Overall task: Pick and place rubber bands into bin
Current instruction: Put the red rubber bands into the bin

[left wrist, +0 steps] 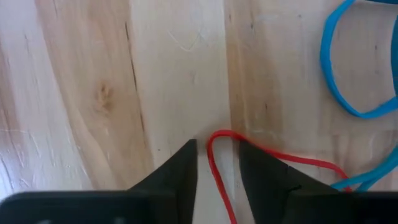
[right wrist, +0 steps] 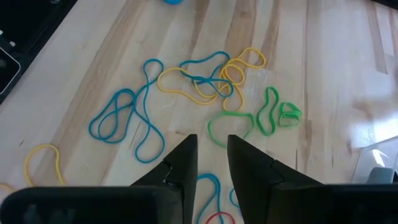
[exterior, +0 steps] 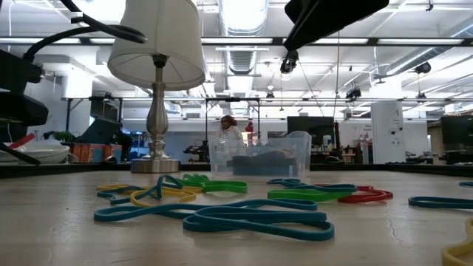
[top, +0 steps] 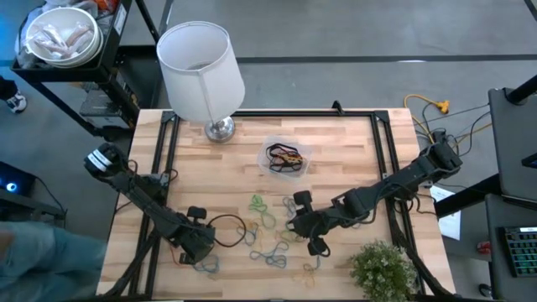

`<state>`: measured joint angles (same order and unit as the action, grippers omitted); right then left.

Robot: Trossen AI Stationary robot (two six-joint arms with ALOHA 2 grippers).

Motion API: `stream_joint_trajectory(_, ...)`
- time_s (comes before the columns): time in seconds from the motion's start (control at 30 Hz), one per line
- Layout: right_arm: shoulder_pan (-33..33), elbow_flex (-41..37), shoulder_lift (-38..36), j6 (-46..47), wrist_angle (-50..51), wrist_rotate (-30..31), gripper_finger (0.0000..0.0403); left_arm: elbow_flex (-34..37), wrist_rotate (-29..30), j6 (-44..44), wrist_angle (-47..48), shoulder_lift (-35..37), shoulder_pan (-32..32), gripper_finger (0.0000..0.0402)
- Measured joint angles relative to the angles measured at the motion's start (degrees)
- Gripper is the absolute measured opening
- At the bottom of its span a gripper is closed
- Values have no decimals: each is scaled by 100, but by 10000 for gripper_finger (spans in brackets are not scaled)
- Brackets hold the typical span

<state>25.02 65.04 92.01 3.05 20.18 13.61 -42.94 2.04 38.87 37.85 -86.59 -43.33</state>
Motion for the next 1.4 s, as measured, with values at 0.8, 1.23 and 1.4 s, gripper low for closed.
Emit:
stream_joint_trajectory(0.8,0,0,2,-2,6,-7,74,-1215,2575,-1460,1069,33,-4,0)
stream_joint_trajectory(1.23,0,0,4,65,68,-4,70,-2442,4938,-2996,1114,40,247,0)
stream_joint_trajectory(1.4,0,-2,4,127,257,-2,64,-2669,5979,-3564,994,40,524,0)
